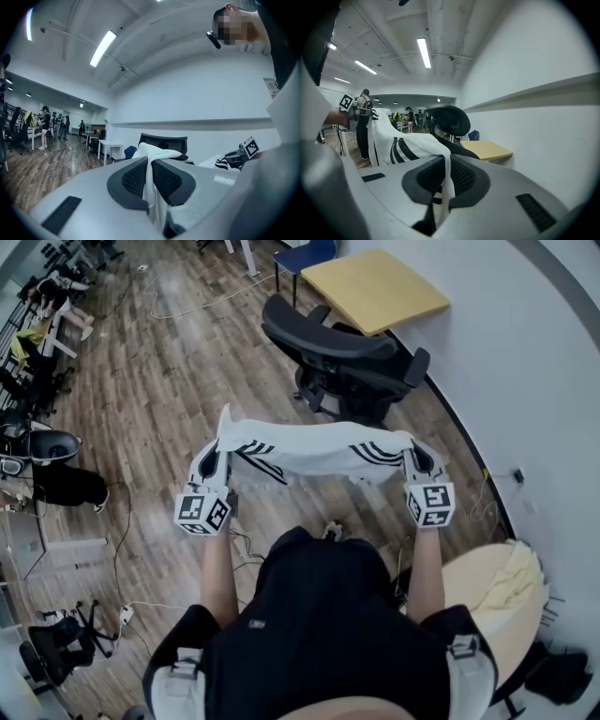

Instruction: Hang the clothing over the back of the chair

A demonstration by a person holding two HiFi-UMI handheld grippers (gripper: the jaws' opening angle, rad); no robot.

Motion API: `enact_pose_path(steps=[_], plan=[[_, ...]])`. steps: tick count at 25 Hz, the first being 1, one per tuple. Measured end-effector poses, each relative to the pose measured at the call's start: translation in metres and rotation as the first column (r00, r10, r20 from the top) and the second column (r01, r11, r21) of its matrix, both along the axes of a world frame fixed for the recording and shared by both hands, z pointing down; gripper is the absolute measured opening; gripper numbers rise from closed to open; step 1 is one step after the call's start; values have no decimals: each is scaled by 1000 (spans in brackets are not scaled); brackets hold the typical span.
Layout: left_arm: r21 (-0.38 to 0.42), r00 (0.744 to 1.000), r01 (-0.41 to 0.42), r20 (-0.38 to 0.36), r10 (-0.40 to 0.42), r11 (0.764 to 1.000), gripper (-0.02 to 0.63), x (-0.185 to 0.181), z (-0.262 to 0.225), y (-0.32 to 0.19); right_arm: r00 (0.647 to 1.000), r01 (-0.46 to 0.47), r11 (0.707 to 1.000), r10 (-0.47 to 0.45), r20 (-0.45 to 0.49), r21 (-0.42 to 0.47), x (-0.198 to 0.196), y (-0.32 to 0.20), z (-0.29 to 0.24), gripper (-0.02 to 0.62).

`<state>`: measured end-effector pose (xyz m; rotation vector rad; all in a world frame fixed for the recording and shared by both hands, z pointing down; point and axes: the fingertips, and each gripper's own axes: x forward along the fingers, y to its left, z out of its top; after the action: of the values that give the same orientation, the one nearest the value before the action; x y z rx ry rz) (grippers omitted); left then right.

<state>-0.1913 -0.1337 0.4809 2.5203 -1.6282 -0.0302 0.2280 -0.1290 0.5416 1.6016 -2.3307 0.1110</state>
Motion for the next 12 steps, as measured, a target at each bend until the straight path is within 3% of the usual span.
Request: enact_pose_path(steps=[12], plan=[[31, 1000, 6, 19, -7, 1000, 14, 24, -10, -1, 1000, -4, 998, 5, -13, 58, 28, -5, -11, 9]])
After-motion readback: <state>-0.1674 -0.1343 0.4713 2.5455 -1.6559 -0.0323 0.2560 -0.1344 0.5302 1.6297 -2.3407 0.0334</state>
